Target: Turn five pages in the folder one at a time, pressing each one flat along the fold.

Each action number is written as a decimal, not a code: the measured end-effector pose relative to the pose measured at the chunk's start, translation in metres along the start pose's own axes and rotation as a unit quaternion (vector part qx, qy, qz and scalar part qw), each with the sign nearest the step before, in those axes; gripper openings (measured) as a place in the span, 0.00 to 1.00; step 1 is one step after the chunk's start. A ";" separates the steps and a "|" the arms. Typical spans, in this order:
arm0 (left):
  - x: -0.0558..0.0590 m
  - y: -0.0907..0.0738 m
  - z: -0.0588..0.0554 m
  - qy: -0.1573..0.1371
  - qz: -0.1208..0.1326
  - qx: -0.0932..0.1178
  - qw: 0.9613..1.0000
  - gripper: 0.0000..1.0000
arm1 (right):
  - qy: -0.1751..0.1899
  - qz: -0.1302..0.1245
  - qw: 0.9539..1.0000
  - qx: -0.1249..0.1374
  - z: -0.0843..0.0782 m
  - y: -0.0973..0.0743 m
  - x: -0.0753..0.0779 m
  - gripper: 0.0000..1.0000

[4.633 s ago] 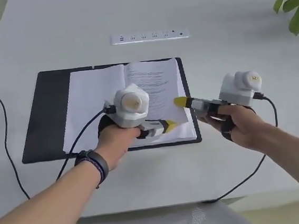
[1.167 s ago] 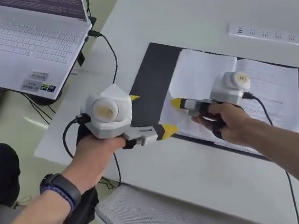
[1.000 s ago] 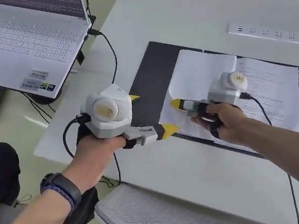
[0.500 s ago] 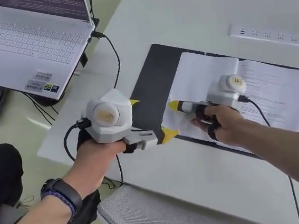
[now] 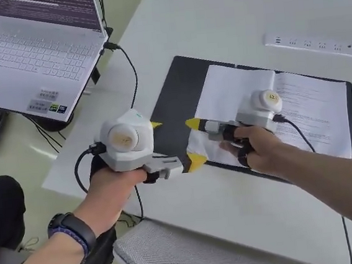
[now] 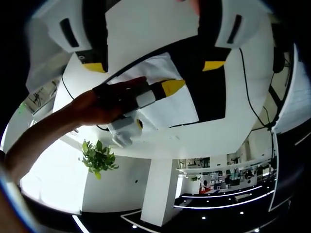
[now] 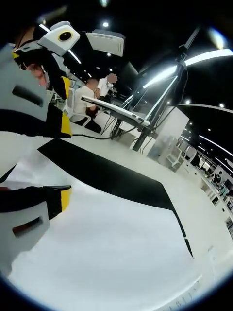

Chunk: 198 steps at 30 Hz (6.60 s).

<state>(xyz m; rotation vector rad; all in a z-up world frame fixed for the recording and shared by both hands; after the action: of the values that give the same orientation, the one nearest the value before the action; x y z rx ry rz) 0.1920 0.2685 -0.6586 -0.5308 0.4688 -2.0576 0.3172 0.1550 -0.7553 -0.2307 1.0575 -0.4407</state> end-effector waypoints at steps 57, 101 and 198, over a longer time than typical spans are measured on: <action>-0.010 0.097 -0.043 0.080 -0.007 -0.107 0.991 0.00 | -0.031 -0.048 0.991 0.122 0.047 -0.151 0.030 0.31; -0.011 0.099 -0.041 0.074 -0.003 -0.111 0.991 0.00 | -0.008 -0.049 0.995 0.082 0.049 -0.128 0.078 0.05; -0.012 0.096 -0.042 0.059 -0.015 -0.093 0.994 0.00 | 0.066 -0.008 0.982 0.174 0.058 -0.111 0.111 0.00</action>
<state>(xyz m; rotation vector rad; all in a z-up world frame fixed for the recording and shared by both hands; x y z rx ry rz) 0.2416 0.2361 -0.7461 -0.5303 0.7326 -2.0931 0.3880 0.0046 -0.7713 0.1028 1.0893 -0.6538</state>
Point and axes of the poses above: the centre of the closed fingertips' face, and the gripper's own axes: y roughly forward along the fingers, x roughly to its right, z roughly out of its top, the point moved 9 cm from there along -y, roughly backward along the fingers, and after that the axes turned 1 degree about x, right-handed, at the moved point
